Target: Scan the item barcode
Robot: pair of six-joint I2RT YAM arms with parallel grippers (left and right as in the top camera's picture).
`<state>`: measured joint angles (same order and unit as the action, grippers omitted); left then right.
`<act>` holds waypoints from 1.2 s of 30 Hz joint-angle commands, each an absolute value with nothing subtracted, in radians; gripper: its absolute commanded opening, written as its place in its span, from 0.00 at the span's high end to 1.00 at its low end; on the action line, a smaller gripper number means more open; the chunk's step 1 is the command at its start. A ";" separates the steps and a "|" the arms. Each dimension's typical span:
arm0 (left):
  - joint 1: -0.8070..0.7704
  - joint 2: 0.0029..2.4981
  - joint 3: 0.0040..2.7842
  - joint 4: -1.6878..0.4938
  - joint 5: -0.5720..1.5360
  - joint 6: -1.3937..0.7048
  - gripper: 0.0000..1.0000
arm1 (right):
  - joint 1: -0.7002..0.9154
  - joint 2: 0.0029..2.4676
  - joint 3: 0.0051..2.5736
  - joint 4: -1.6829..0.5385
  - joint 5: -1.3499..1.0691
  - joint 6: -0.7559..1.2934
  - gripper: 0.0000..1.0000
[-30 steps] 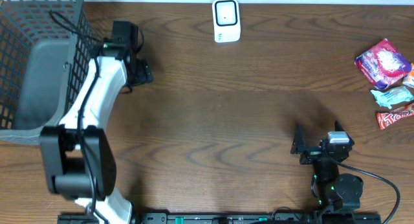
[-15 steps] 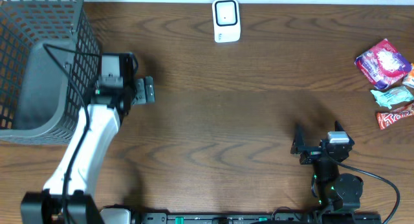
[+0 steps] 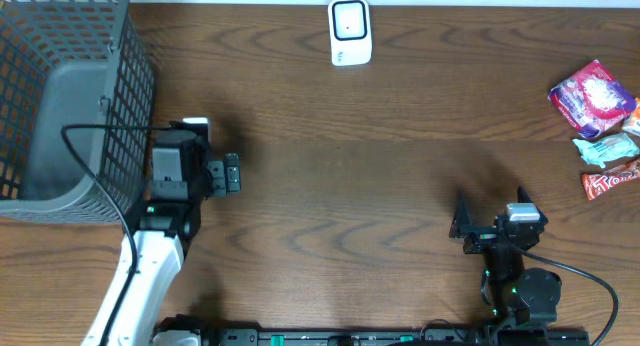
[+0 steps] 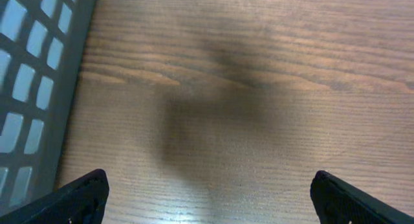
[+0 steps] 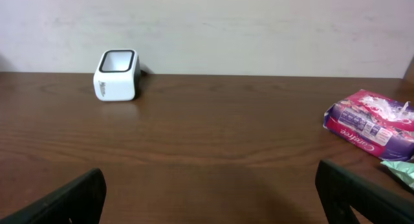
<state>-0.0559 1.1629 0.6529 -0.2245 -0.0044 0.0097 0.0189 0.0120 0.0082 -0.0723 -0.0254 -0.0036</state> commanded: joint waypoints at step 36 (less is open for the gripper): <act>-0.056 0.386 0.091 0.075 0.001 0.059 0.01 | 0.012 0.005 0.006 -0.076 -0.017 0.010 0.01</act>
<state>-0.0559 0.4358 0.1291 0.0685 -0.0021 0.0498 0.0189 0.0120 0.0082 -0.0723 -0.0254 -0.0036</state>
